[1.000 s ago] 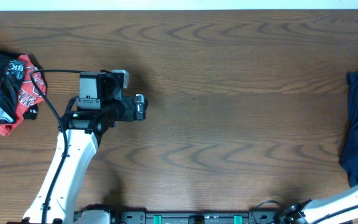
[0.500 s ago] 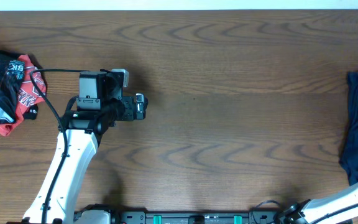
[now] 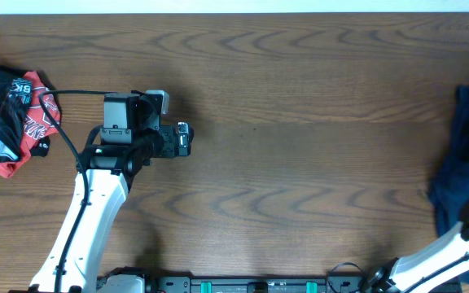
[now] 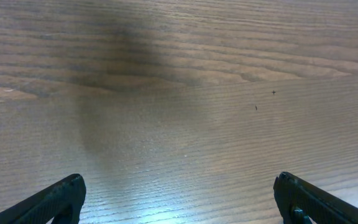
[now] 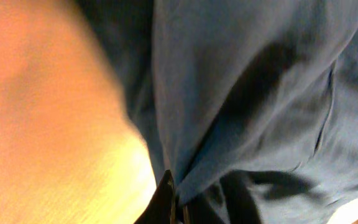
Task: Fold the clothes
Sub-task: 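Drag the jeans with the right gripper leftward onto the table center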
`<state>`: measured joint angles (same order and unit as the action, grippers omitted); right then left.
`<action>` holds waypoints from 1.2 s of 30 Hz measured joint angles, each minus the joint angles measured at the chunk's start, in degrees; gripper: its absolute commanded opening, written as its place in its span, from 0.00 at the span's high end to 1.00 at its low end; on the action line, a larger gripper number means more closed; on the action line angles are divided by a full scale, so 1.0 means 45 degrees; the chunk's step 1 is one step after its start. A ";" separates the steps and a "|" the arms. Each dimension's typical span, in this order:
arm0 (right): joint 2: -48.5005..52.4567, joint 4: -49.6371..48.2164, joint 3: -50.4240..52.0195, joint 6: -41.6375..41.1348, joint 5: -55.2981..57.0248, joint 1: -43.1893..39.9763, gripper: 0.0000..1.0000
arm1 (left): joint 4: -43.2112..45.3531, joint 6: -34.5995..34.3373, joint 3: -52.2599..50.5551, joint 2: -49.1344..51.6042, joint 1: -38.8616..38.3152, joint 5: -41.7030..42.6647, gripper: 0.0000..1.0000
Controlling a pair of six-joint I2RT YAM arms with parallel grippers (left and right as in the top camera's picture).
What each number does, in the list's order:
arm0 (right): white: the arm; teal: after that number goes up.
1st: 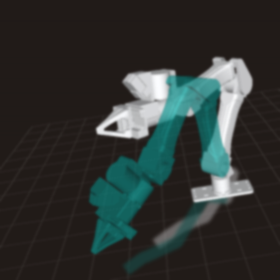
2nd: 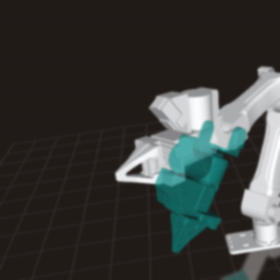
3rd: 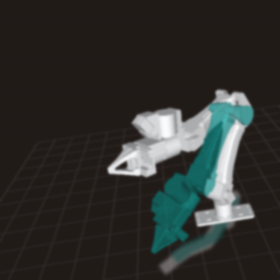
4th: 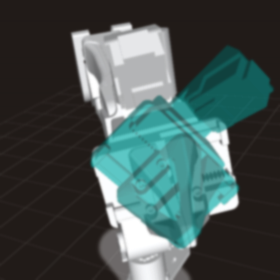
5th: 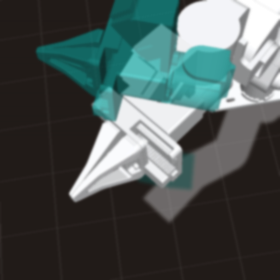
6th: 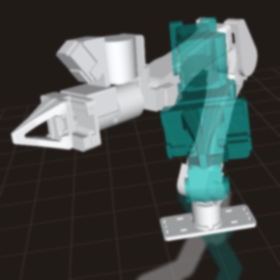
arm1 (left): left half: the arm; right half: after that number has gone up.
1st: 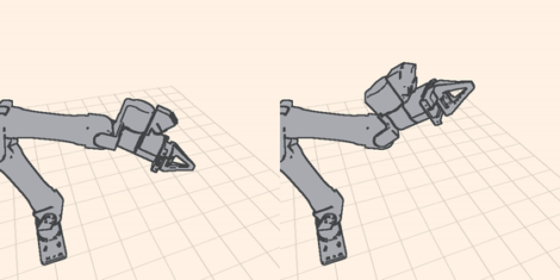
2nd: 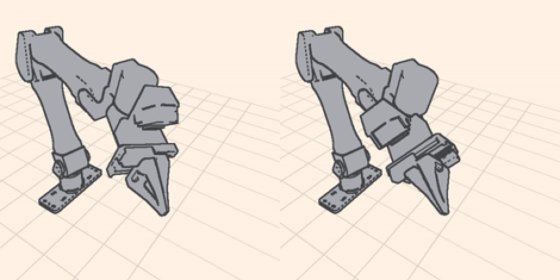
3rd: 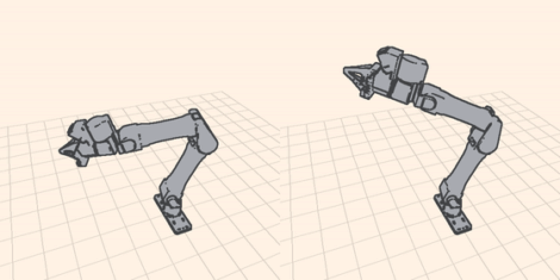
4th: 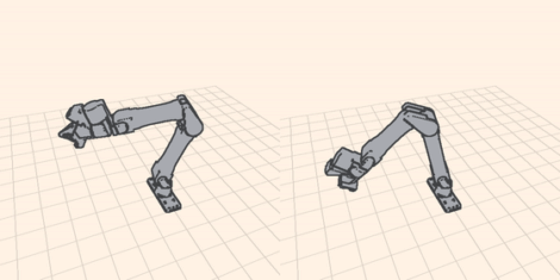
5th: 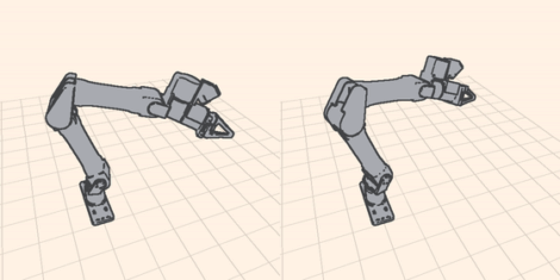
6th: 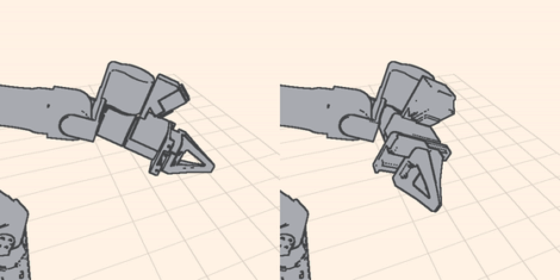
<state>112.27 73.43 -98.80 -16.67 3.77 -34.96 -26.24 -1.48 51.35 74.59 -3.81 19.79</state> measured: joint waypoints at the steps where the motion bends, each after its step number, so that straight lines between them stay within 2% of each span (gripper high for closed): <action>1: -0.0282 0.0136 -0.0340 0.0073 0.0024 0.0583 0.99 | 0.0000 -0.0005 0.0000 0.0000 0.0000 0.0000 0.02; 5: -0.1530 0.0631 -0.1530 0.0219 0.0083 0.2594 0.99 | 0.0005 0.0000 0.0000 0.0000 0.0000 -0.0005 0.02; 10: -0.2851 0.1171 -0.2302 0.0272 0.0233 0.3852 0.99 | 0.0005 -0.0005 0.0000 0.0000 0.0000 -0.0005 0.02; 21: -0.3633 0.1511 -0.2356 0.0364 0.0578 0.4109 0.99 | 0.0005 -0.0005 0.0000 0.0000 0.0000 -0.0005 0.02; 27: -0.3633 0.1622 -0.2438 0.0087 0.1899 0.4099 0.99 | 0.0005 0.0000 0.0000 0.0000 0.0000 -0.0005 0.02; 31: -0.3687 0.1671 -0.3060 -0.0078 0.2375 0.3949 0.99 | 0.0005 0.0000 0.0000 0.0000 0.0000 -0.0005 0.02; 36: -0.4036 0.1943 -0.4925 -0.0267 0.2909 0.3721 0.99 | 0.0029 0.0000 0.0000 0.0000 0.0000 0.0000 0.02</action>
<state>94.11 82.17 -120.97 -17.87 16.86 -18.22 -26.11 -1.48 51.35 74.59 -3.81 19.79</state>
